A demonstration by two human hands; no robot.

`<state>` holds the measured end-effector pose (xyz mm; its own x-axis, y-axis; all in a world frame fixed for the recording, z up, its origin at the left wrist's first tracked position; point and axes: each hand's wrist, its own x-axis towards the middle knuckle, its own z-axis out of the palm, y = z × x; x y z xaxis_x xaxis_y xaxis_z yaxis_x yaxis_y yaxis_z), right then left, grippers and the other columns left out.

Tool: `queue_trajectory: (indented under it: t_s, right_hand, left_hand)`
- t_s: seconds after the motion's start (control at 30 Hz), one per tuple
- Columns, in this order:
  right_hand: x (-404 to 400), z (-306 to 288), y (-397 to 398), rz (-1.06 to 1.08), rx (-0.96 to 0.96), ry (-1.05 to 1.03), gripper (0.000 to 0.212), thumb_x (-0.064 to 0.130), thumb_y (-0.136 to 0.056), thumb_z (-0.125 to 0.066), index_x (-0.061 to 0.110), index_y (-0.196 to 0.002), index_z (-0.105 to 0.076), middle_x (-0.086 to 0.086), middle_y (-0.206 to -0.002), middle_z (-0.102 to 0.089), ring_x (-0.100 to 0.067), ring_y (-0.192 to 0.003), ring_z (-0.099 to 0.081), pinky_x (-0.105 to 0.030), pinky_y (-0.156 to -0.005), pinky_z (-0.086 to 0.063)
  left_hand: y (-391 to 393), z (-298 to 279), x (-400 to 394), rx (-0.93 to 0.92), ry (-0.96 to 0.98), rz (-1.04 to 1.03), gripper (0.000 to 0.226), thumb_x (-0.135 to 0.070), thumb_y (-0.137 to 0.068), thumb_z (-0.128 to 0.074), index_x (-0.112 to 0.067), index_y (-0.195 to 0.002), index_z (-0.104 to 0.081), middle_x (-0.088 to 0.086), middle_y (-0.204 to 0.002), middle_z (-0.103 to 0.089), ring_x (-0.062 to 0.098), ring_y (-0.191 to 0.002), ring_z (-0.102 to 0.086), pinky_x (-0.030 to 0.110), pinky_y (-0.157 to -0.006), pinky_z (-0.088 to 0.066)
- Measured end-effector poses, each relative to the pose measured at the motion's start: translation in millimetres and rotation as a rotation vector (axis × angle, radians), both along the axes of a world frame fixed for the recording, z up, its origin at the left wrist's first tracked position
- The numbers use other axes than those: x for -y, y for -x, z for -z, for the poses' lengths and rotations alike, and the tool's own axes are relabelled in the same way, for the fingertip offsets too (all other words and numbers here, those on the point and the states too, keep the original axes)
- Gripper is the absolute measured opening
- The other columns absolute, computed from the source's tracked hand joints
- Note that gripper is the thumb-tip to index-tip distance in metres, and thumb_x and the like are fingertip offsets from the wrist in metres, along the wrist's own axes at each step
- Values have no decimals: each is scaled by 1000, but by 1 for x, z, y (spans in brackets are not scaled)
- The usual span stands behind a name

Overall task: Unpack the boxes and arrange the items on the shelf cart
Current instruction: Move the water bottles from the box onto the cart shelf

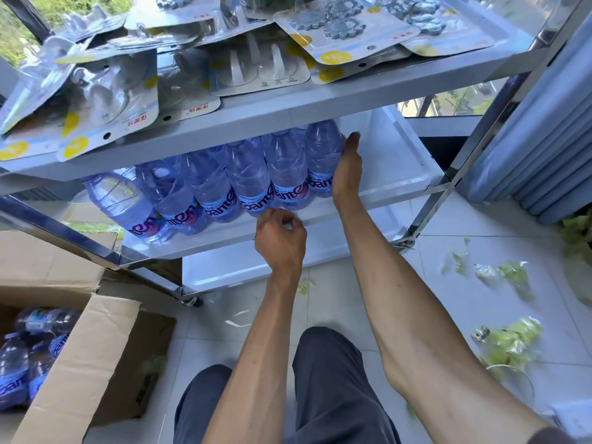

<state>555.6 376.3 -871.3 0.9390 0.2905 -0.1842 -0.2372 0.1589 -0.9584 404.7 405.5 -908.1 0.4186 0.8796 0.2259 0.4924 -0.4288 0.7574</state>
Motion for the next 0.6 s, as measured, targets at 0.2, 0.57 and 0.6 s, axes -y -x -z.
queue_trajectory:
  t_s: [0.2, 0.57, 0.6]
  right_hand:
    - [4, 16, 40, 374, 140, 176, 42, 32, -102, -33, 8, -118, -64, -8, -116, -68, -22, -105, -63, -26, -87, -49]
    - [5, 56, 167, 457, 402, 319, 32, -6, -79, -59, 0, -110, -63, -12, -106, -63, -31, -100, -57, -28, -83, -42]
    - [1, 58, 180, 403, 417, 296, 26, -7, -79, -59, 0, -103, -65, -11, -98, -66, -31, -92, -61, -32, -80, -46]
  left_hand:
    - [20, -15, -17, 490, 148, -296, 23, -26, -77, -73, -11, -94, -67, 2, -86, -67, 17, -79, -62, 34, -78, -53]
    - [102, -18, -54, 302, 114, -501, 25, -17, -87, -65, -7, -110, -65, 11, -108, -64, 23, -97, -61, 23, -78, -39]
    - [119, -17, -60, 298, 130, -533, 22, -18, -88, -65, -7, -107, -67, 10, -105, -65, 22, -95, -62, 24, -80, -42]
